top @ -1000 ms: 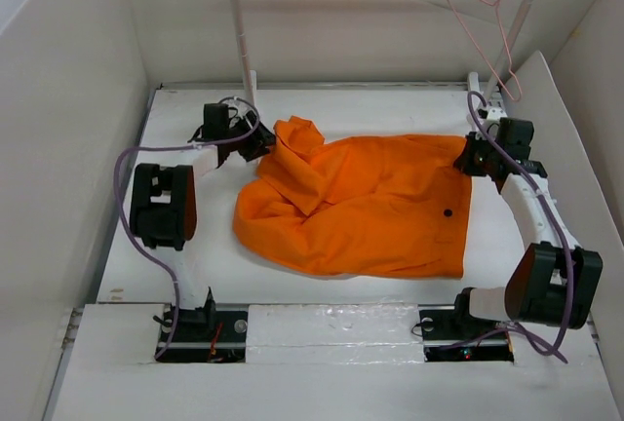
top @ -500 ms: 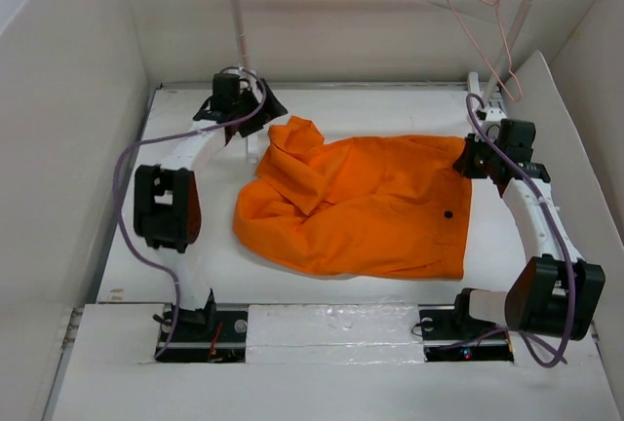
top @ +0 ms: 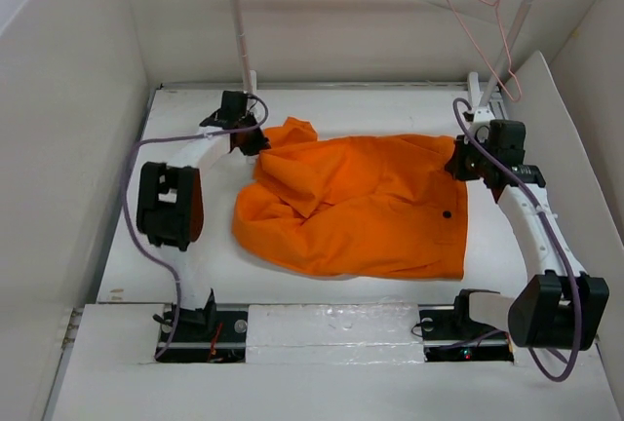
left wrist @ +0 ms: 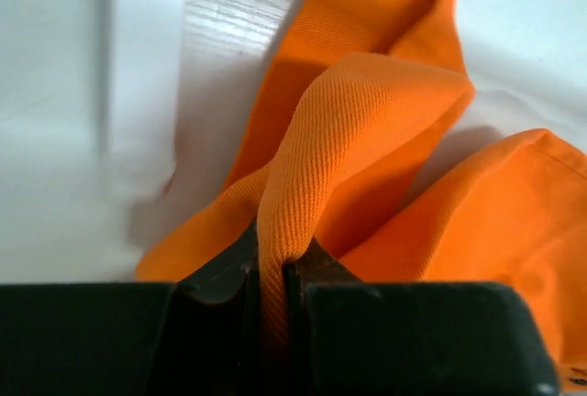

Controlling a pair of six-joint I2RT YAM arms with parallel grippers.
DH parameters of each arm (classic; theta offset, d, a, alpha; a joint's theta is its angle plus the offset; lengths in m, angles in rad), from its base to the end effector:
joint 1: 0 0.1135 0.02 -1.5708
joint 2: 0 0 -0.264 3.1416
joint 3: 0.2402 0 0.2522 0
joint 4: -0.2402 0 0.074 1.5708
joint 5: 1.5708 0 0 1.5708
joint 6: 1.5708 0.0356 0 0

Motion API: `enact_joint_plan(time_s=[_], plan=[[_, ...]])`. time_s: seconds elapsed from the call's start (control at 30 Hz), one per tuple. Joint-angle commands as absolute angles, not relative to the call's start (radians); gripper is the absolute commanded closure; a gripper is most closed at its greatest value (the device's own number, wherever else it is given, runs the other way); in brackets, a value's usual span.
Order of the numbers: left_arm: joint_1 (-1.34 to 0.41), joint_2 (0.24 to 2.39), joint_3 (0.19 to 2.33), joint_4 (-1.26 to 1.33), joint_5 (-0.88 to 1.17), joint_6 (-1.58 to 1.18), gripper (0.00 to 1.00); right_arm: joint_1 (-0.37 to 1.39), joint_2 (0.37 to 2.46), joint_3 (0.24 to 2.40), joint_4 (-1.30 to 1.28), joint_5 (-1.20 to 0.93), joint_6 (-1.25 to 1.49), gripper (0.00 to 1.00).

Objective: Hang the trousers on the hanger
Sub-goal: Flatten out the trousers at the center of the board.

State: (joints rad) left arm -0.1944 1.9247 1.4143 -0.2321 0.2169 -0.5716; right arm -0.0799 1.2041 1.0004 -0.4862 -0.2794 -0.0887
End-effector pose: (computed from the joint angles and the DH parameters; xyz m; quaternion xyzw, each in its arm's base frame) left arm 0.4250 -0.0915 0.2203 -0.1278 0.9021 -0.2414 0.3340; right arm 0.2608 -0.0110 0.3003 -0.0633 0.8955 0.0900 0.4313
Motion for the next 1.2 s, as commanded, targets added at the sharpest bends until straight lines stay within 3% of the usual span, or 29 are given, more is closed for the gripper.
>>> enact_joint_plan(time_s=[0.0, 0.17, 0.27, 0.4, 0.53, 0.7, 0.77, 0.87, 0.93, 1.0, 1.03, 1.07, 1.17], plan=[[-0.193, 1.604, 1.416, -0.34, 0.044, -0.536, 1.0, -0.055, 1.17, 1.046, -0.495, -0.217, -0.129, 1.0], [-0.193, 1.236, 1.463, -0.651, -0.205, -0.497, 1.0, -0.044, 1.102, 1.028, -0.491, -0.14, -0.114, 1.0], [-0.193, 1.134, 1.584, -0.851, -0.317, -0.485, 1.0, -0.044, 1.048, 1.011, -0.476, -0.149, -0.089, 1.0], [-0.193, 1.162, 1.707, -1.011, -0.344, -0.5, 0.96, -0.017, 1.006, 0.986, -0.466, -0.205, -0.067, 1.0], [-0.193, 1.251, 1.703, -0.982, -0.328, -0.48, 0.94, -0.017, 1.034, 0.997, -0.469, -0.201, -0.072, 1.0], [-0.193, 1.57, 1.759, -0.878, -0.377, -0.445, 0.71, -0.04, 1.156, 1.011, -0.433, -0.103, -0.086, 1.0], [-0.202, 1.737, 1.857, -0.8, -0.28, -0.428, 0.6, -0.083, 1.216, 1.041, -0.44, -0.095, -0.086, 1.0], [-0.202, 1.886, 2.01, -0.817, -0.147, -0.442, 0.29, -0.187, 1.313, 1.094, -0.414, -0.035, -0.087, 1.0], [-0.218, 1.898, 2.022, -0.822, -0.167, -0.43, 0.21, -0.26, 1.388, 1.159, -0.429, -0.015, -0.071, 1.0], [-0.218, 1.83, 1.892, -0.773, -0.204, -0.411, 0.14, -0.287, 1.431, 1.198, -0.428, -0.006, -0.039, 1.0], [-0.2, 1.794, 1.826, -0.747, -0.253, -0.413, 0.14, -0.297, 1.448, 1.239, -0.434, -0.02, -0.032, 0.89], [-0.181, 1.708, 1.668, -0.68, -0.262, -0.432, 0.14, -0.298, 1.469, 1.25, -0.42, -0.034, -0.028, 0.66], [-0.068, 1.515, 1.344, -0.524, -0.253, -0.478, 0.16, -0.23, 1.494, 1.313, -0.446, -0.087, -0.049, 0.35]])
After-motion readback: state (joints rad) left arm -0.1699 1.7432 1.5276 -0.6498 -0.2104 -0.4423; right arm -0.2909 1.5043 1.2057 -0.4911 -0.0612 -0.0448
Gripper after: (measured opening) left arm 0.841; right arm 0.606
